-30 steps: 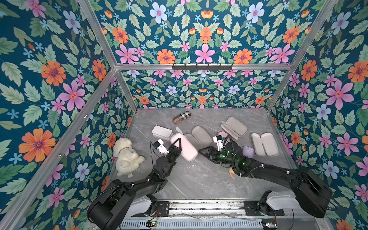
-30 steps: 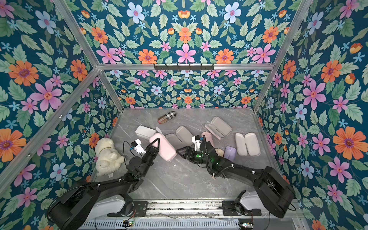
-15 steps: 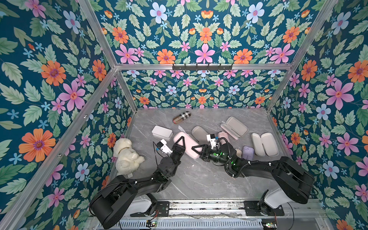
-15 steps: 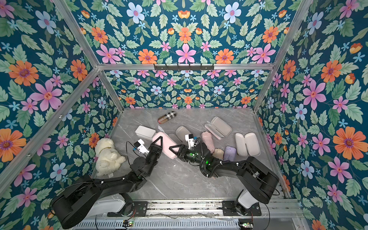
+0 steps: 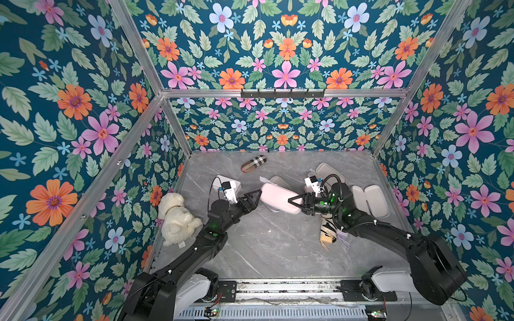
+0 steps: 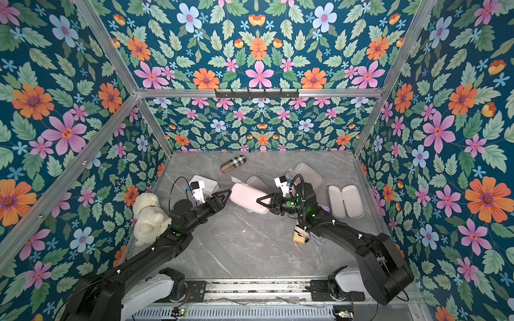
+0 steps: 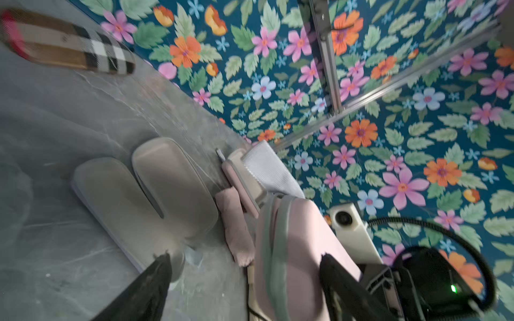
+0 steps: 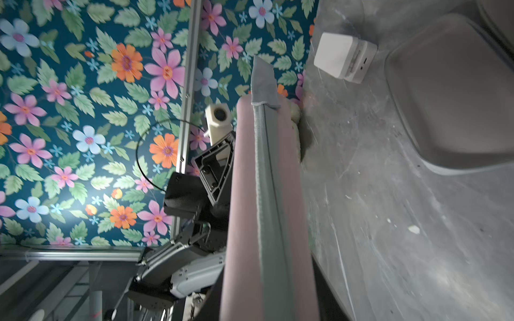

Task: Put umbrellas into zippered umbrella sleeves
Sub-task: Adjust the umbrella sleeve.

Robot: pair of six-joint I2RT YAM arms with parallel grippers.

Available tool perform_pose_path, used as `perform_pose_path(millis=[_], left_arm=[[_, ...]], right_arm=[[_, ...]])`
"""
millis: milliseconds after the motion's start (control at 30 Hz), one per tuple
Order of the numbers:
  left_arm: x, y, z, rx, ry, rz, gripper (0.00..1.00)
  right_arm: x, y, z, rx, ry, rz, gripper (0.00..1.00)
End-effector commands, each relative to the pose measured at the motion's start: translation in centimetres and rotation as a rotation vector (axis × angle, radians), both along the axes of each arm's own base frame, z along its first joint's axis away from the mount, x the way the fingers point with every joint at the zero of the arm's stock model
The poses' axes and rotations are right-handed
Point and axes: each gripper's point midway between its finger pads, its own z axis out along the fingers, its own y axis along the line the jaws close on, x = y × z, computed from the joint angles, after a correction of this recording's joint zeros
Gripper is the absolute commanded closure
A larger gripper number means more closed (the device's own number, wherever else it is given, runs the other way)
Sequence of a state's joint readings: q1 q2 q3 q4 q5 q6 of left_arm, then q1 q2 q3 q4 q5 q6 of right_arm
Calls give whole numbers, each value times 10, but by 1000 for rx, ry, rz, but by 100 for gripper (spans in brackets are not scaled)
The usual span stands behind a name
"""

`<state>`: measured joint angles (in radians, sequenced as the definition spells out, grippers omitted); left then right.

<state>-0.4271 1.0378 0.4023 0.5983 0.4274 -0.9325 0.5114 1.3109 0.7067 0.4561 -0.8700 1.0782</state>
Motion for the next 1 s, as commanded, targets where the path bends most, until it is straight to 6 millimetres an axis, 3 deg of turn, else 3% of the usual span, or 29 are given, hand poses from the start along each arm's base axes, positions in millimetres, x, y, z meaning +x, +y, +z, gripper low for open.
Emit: perform_pose_path(millis=[0, 67, 167, 300, 533, 700, 867, 933, 967], left_arm=[[-30, -23, -12, 46, 45, -229, 14], [-37, -30, -5, 11, 32, -288, 14], [-43, -36, -11, -18, 54, -346, 16], [-48, -40, -8, -82, 51, -385, 25], [-55, -45, 10, -139, 4, -445, 38], [-63, -49, 13, -140, -8, -488, 30], [-67, -53, 13, -132, -12, -515, 30], [-68, -54, 13, -133, -17, -526, 37], [-69, -54, 14, -133, -21, -531, 45]], right_arm=[[-48, -3, -3, -46, 5, 253, 80], [-56, -4, 4, -33, 2, 299, 81], [-66, -3, 22, 15, -30, 359, 81], [-73, -4, 36, 51, -60, 406, 80], [-64, -1, 26, 35, -34, 377, 71], [-57, 2, 25, 42, -33, 366, 71], [-53, 4, 26, 48, -40, 360, 69], [-53, 4, 25, 46, -39, 360, 68], [-52, 4, 24, 44, -37, 358, 67]])
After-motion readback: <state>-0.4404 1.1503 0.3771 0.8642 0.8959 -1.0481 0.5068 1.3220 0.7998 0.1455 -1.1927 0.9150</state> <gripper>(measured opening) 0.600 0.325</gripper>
